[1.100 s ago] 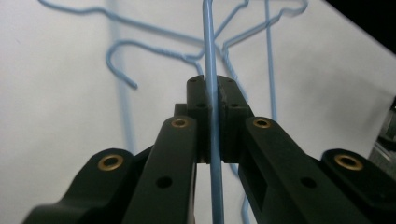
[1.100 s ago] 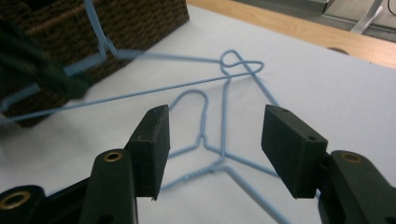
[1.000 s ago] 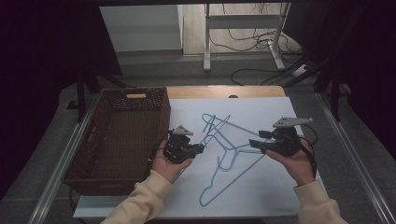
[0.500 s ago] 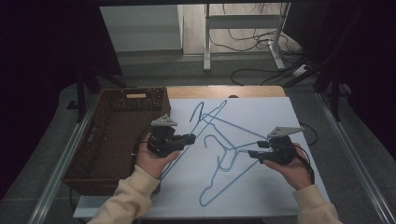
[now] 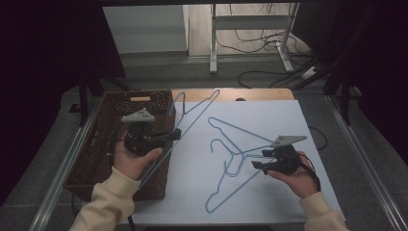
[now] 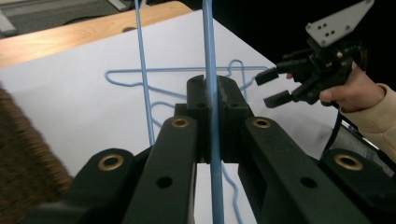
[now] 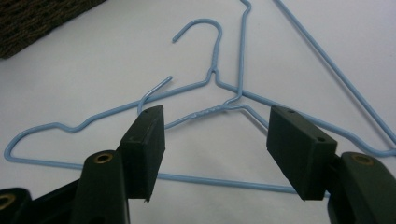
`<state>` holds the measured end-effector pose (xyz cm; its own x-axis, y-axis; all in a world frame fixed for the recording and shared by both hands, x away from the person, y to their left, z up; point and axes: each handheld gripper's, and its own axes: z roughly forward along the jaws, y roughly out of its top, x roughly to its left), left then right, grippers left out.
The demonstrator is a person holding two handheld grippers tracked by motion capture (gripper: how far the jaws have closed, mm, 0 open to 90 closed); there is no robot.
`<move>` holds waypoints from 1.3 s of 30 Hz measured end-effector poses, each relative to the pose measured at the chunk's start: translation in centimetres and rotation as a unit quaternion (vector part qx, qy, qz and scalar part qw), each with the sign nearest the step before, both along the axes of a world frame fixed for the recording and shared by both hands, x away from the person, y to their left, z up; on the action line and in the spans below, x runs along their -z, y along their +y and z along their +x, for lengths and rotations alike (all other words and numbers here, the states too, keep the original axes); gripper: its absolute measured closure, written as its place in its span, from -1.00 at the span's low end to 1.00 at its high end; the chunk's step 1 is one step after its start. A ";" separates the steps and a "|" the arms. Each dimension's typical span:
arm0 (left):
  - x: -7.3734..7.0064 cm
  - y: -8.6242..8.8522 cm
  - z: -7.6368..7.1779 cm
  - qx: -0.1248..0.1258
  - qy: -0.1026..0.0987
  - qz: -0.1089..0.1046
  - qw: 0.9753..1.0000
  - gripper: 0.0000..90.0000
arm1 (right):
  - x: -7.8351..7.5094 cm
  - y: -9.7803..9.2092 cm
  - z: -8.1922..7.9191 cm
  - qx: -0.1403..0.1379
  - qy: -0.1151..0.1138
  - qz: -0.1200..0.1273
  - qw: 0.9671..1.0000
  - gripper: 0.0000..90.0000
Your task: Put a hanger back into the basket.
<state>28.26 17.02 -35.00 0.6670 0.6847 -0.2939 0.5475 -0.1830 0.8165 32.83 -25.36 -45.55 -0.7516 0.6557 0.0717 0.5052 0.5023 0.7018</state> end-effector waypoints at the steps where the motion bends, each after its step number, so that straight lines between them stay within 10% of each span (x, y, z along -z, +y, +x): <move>1: 0.0 0.0 0.0 0.000 0.000 0.000 1.000 0.91 | 0.0 0.0 0.0 0.000 0.000 0.000 1.000 -0.19; 39: 4.7 13.1 2.6 -0.072 0.033 0.017 0.997 0.92 | 0.6 0.0 0.2 0.011 0.007 -0.020 1.000 -0.24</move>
